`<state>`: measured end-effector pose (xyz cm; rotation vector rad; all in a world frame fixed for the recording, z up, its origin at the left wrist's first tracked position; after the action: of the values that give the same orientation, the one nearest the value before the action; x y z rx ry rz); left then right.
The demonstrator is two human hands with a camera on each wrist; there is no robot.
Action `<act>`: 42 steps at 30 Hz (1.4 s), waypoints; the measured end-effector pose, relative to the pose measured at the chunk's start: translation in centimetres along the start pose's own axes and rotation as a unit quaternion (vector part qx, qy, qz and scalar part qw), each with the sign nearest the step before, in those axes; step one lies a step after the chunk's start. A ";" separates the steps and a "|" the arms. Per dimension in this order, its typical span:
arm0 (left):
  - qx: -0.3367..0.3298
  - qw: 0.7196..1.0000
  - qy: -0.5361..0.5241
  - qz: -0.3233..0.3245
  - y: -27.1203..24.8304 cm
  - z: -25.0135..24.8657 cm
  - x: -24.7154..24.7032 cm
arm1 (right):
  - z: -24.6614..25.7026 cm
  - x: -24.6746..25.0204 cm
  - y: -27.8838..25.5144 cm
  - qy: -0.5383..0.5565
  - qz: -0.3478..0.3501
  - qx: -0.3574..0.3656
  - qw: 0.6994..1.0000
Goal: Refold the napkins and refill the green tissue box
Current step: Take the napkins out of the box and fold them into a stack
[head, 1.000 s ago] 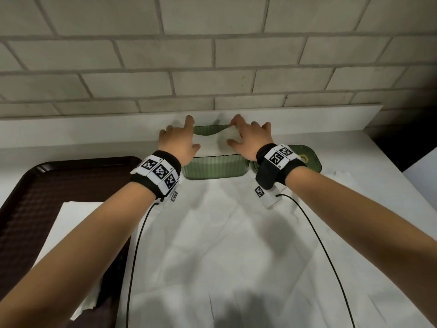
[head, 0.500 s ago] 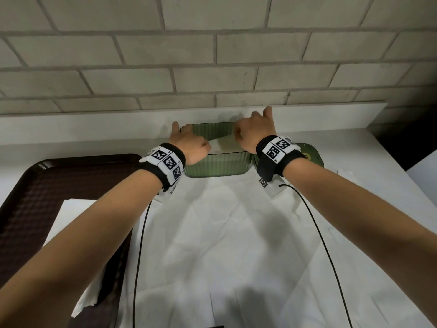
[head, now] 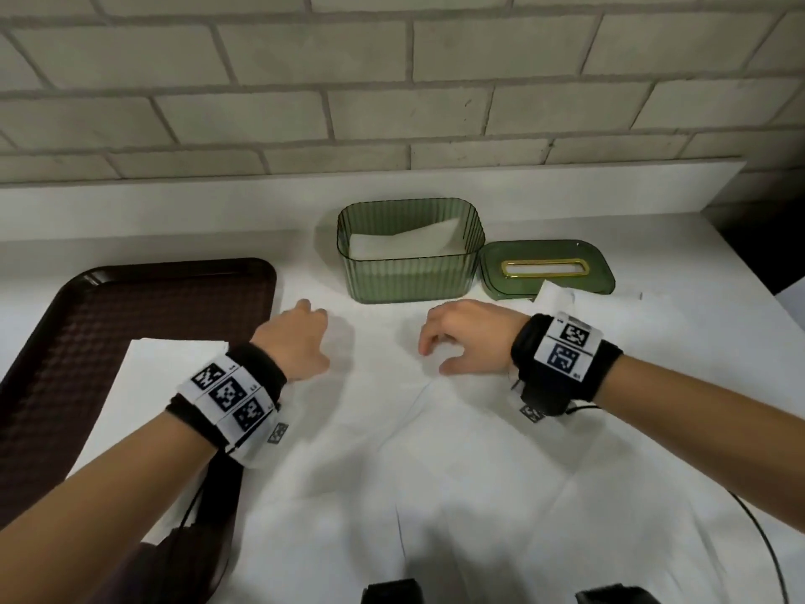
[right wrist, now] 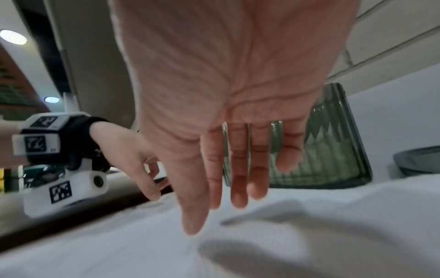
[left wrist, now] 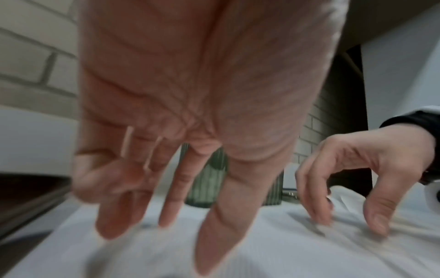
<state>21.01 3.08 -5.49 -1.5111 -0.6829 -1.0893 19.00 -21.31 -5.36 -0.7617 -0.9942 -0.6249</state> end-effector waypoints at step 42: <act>-0.205 0.798 -0.558 -0.101 -4.0 -2.0 10.4 | 3.8 9.9 0.1 0.451 -0.207 -0.006 0.868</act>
<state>21.21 0.69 5.55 -2.5091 -1.4945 -0.3703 21.29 -19.44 4.84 -0.1806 -0.2622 -1.2169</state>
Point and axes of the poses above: each hand's wrist, its own y-axis towards the middle knuckle, its own x-axis out of the back of the hand, z = x × y, the point moved 2 cm from there along y, towards the middle knuckle, and after that the axes turned 4 degrees about y, right-handed, at the moved point
